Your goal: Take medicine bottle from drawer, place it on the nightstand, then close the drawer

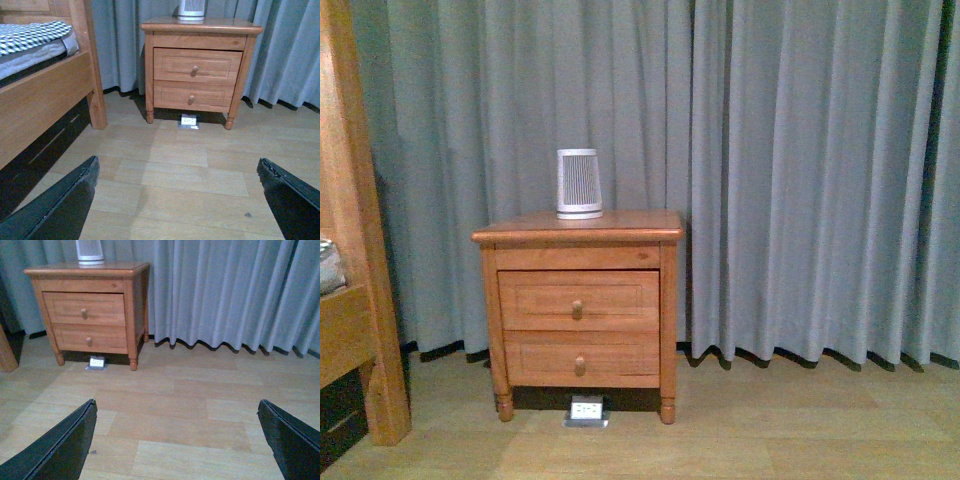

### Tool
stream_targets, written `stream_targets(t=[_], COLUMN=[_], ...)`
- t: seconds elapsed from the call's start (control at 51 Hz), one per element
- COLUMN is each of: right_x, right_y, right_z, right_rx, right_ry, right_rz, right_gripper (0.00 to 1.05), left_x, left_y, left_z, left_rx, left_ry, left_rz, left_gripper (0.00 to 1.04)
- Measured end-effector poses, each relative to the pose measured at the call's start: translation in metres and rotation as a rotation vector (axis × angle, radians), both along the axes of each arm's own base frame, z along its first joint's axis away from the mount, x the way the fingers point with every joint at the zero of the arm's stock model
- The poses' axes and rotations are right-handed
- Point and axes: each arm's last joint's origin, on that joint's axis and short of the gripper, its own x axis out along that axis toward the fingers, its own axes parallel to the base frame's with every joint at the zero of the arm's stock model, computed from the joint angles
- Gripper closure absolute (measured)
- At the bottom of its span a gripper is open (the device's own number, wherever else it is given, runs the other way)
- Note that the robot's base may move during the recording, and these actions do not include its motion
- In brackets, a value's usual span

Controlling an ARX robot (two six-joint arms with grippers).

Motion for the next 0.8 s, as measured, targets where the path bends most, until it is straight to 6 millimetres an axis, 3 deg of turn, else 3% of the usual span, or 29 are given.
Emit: stream_targets(t=[0.803], right_x=[0.0], right_y=[0.0], right_z=[0.0], right_rx=[0.0], right_ry=[0.0], right_rz=[0.0], right_gripper=[0.07], left_x=[0.0], left_y=[0.0], left_z=[0.0], left_rx=[0.0], left_ry=[0.0], left_rz=[0.0], left_gripper=[0.07])
